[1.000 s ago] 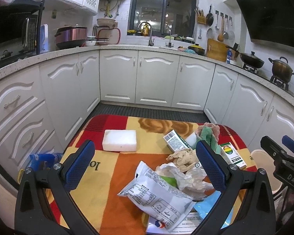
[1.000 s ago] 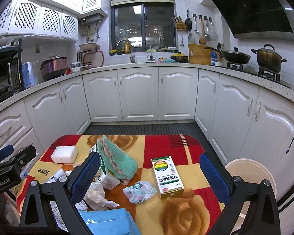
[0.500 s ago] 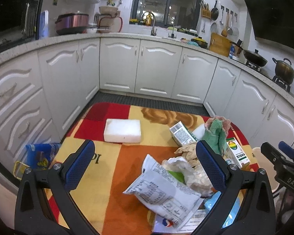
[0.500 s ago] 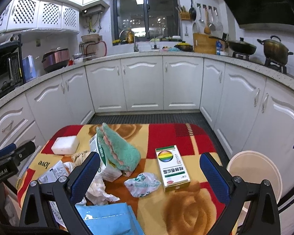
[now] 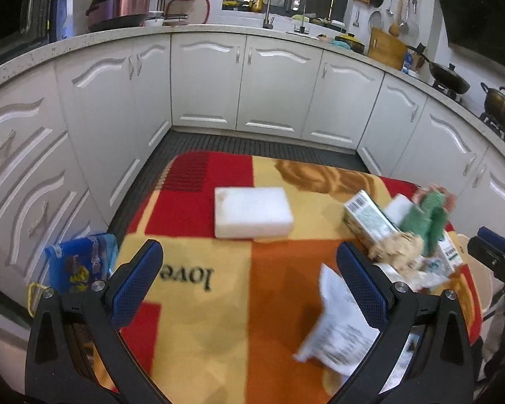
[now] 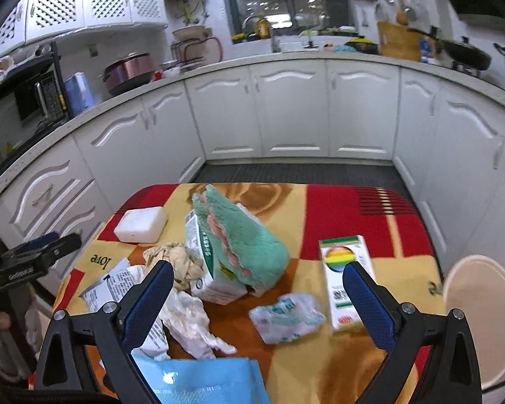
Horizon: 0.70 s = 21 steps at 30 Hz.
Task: Collect trash
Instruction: 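Grasp the white sponge block with the left tool while the right tool grasps the green towel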
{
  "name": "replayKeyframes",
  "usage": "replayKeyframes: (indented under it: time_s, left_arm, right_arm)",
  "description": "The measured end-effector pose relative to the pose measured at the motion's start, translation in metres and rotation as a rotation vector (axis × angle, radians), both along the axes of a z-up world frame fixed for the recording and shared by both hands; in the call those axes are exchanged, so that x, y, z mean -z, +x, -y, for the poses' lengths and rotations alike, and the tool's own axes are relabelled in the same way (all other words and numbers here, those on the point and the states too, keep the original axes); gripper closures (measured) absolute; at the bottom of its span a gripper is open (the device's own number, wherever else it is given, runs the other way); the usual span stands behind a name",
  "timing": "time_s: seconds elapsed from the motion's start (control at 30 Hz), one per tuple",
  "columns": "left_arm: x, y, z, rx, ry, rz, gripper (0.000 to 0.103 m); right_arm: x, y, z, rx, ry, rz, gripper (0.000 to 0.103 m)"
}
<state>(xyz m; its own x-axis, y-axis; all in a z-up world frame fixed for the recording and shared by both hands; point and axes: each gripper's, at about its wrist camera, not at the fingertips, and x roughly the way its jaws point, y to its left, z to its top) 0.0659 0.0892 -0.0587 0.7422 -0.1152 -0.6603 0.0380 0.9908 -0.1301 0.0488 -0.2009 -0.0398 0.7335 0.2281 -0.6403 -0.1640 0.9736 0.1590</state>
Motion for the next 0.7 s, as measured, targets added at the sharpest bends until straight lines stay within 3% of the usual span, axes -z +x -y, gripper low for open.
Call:
replayKeyframes:
  time_s: [0.47, 0.7]
  left_arm:
    - [0.034, 0.095, -0.002, 0.024, -0.060, -0.150, 0.001]
    - [0.046, 0.117, 0.015, 0.021, 0.009, -0.174, 0.001]
  right_arm:
    - [0.024, 0.064, -0.016, -0.103, 0.047, -0.089, 0.027]
    - [0.025, 0.074, -0.022, -0.145, 0.058, -0.098, 0.030]
